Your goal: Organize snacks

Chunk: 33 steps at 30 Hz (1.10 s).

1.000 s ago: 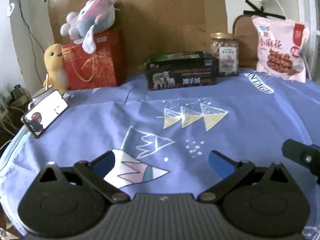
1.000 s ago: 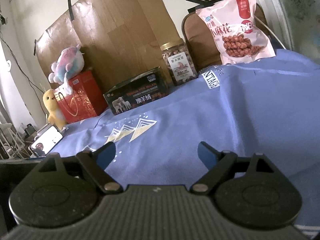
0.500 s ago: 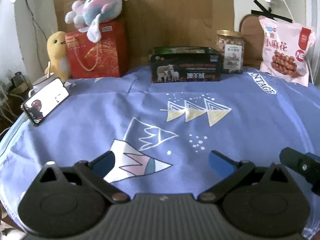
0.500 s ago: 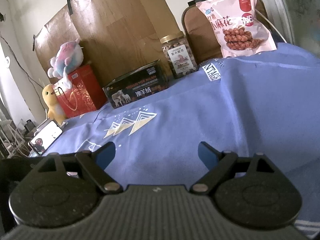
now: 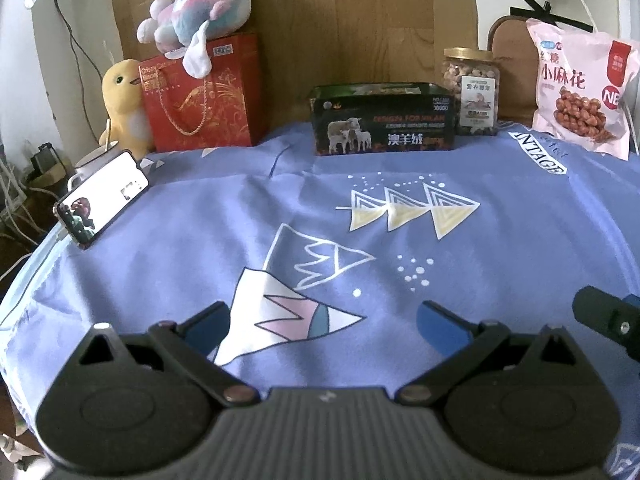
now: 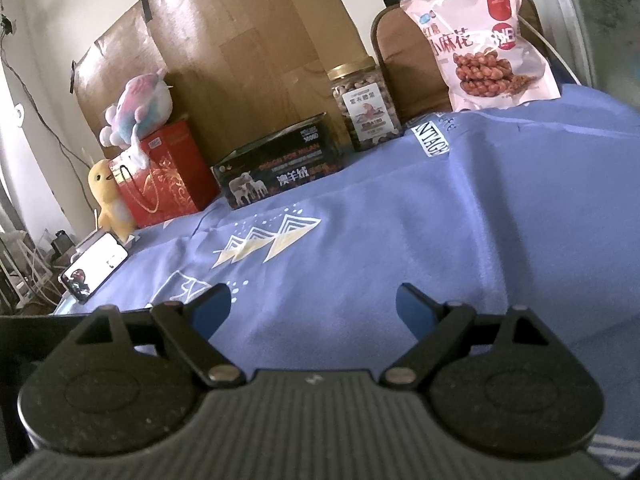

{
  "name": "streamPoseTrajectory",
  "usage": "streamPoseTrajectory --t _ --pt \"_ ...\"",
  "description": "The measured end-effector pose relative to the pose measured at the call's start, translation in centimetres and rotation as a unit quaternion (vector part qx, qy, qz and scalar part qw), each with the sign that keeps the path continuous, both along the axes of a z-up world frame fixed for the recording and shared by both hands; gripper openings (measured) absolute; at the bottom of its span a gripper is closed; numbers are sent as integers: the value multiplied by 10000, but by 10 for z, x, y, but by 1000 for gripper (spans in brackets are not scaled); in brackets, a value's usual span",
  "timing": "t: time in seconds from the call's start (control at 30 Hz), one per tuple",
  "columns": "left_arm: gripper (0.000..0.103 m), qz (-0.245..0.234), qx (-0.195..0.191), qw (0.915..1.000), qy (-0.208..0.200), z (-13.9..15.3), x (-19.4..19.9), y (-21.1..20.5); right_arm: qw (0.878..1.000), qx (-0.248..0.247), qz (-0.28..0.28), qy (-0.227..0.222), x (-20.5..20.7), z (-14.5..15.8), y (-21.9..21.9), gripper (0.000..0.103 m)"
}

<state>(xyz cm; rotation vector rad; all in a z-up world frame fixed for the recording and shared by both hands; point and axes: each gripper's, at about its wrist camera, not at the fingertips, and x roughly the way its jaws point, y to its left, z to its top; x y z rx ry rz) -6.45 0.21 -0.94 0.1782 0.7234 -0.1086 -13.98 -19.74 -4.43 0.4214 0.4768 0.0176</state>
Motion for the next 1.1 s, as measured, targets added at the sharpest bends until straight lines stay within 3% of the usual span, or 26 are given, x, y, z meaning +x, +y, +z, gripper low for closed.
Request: streamPoseTrajectory --t 0.53,1.1 --pt "103 -9 173 9998 58 -6 1 -2 9998 1 172 47 0 -1 3 92" --pt "103 22 264 9992 -294 -4 -4 0 9999 -77 79 -39 -2 1 3 92"
